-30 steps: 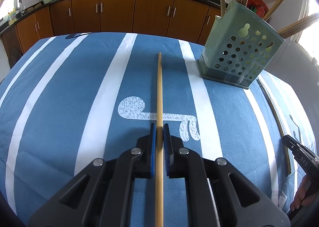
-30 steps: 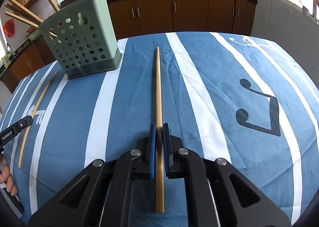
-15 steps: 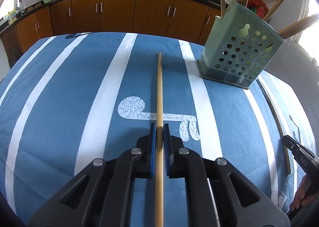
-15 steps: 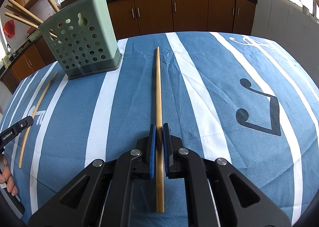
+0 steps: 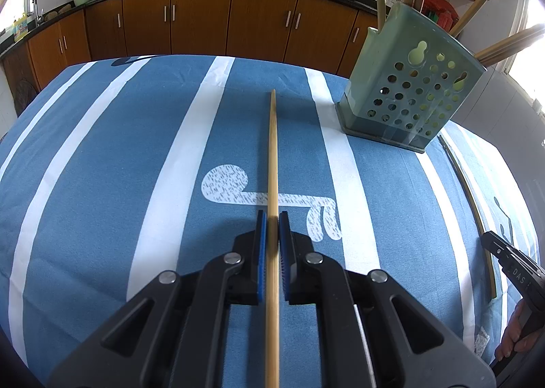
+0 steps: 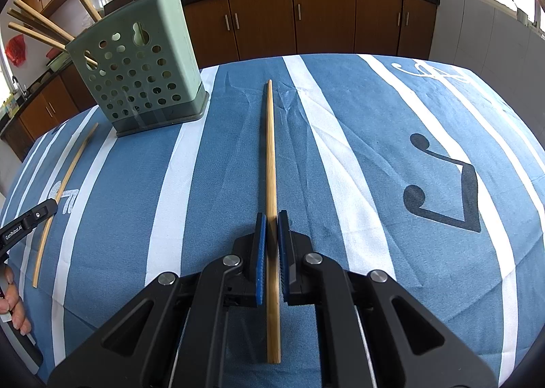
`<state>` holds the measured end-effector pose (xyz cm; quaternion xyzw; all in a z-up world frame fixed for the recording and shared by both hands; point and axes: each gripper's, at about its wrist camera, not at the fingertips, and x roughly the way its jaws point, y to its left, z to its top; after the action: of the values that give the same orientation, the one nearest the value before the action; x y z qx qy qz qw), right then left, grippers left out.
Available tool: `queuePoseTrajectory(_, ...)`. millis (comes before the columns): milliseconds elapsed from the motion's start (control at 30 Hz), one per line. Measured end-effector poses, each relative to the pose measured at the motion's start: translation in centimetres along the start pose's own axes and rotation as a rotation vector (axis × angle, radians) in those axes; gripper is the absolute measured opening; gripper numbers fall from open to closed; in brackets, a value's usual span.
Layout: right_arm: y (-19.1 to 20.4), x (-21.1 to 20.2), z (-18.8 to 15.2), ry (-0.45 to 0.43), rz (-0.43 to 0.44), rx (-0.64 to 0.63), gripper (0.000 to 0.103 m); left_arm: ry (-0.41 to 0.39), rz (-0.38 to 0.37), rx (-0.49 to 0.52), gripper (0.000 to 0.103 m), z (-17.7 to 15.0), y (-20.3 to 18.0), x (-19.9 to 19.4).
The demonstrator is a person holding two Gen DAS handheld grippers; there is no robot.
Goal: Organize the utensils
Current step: 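Grasp the last chopstick with the right gripper while the left gripper grasps one, then lift both held chopsticks up over the green utensil holder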
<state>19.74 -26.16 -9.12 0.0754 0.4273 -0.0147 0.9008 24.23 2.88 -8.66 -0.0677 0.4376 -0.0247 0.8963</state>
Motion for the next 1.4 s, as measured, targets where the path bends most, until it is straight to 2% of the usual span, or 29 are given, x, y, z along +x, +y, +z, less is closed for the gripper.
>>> queuePoseTrajectory(467, -0.1, 0.0, 0.0, 0.000, 0.006, 0.005, 0.008, 0.000, 0.003, 0.005, 0.010, 0.0, 0.0, 0.0)
queuePoseTrajectory(600, 0.1, -0.2, -0.2, 0.000, 0.002, 0.004, 0.008, 0.008, 0.030, 0.065, 0.012, -0.8, -0.6, -0.6)
queuePoseTrajectory(833, 0.1, -0.5, -0.7, 0.001, 0.022, 0.019, 0.008, 0.011, 0.041, 0.100, 0.013, -2.5, -0.9, -1.9)
queuePoseTrajectory(1000, -0.2, -0.9, -0.9, -0.002, 0.028, 0.028, 0.008, 0.015, 0.049, 0.113, 0.008, -3.1, -0.8, -2.3)
queuePoseTrajectory(1200, -1.0, -2.6, -0.5, -0.049, 0.038, 0.049, 0.008, 0.032, 0.034, 0.112, 0.008, -3.0, -0.5, -2.9)
queuePoseTrajectory(1400, -1.7, -4.8, 0.9, -0.119, 0.048, 0.063, 0.008, -0.022, 0.011, 0.104, 0.008, -1.9, -0.5, -5.0)
